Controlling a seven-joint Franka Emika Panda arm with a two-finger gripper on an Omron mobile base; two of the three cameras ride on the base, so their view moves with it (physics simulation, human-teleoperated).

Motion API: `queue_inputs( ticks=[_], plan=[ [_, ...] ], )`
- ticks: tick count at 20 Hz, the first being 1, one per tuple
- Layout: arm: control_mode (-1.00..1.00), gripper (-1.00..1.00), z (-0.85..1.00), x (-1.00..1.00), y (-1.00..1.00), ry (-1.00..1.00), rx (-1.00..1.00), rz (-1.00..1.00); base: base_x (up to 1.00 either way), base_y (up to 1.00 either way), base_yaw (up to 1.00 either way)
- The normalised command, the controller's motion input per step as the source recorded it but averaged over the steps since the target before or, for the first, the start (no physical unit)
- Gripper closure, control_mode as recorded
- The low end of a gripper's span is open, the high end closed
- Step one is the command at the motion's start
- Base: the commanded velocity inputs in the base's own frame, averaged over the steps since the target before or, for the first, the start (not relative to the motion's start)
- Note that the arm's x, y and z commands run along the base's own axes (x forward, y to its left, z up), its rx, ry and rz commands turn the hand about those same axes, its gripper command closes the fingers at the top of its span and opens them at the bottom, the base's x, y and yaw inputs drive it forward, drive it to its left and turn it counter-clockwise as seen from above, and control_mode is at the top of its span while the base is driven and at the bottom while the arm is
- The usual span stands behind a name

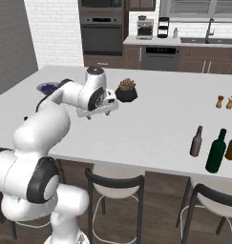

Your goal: Move the plastic bottles in the middle to the plastics group, and the glass bottles in the middle to the glass group.

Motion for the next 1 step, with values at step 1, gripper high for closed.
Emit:
queue_inputs(
  ticks=[1],
  plan=[
    [-1.0, -1.0, 0.0, -1.0, -0.63, 0.0, 0.0, -0.51, 0.0, 0.0, 0.0]
  ],
)
